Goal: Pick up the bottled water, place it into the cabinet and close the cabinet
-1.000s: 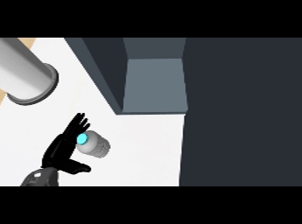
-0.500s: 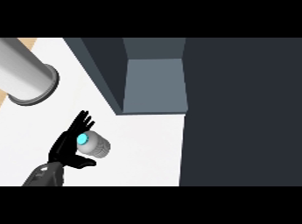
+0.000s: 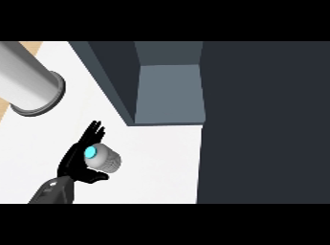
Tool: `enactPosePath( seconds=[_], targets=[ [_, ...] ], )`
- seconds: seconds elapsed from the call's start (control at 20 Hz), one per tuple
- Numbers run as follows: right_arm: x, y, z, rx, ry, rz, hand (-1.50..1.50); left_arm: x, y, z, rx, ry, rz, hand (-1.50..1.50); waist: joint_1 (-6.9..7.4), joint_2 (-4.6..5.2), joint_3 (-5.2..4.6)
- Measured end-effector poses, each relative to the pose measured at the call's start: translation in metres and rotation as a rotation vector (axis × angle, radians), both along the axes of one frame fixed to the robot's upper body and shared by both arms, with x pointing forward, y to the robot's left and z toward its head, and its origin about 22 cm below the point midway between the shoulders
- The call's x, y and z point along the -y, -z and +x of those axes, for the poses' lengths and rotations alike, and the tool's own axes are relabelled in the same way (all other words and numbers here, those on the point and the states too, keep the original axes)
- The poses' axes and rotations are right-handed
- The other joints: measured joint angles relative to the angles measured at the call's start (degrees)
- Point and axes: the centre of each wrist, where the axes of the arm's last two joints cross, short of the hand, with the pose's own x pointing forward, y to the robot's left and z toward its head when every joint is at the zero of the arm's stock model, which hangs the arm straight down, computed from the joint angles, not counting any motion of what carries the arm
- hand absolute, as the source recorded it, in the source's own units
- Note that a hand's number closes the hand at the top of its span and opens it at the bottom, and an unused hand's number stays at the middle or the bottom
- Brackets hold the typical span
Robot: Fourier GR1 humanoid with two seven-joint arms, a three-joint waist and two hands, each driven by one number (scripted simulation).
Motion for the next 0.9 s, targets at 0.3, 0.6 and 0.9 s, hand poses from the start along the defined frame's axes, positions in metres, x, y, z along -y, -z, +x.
enactPosePath(
  seconds=[0.3,0.6,0.9],
  targets=[
    [-0.002,0.002,0.002,-0.007,-0.005,0.003,-1.50,0.010,-0.003,0.009,-0.012,0.055,-0.055,-1.50,-0.19,0.13,-0.23],
    [0.001,0.005,0.006,-0.010,0.005,0.008,-1.50,0.024,-0.002,0.010,0.001,0.121,-0.057,1.50,-0.06,0.10,-0.29],
    [0.008,0.007,0.001,-0.012,0.004,0.000,-1.50,0.033,-0.001,0.012,-0.003,0.140,-0.072,1.50,-0.14,0.14,-0.40]
  ],
)
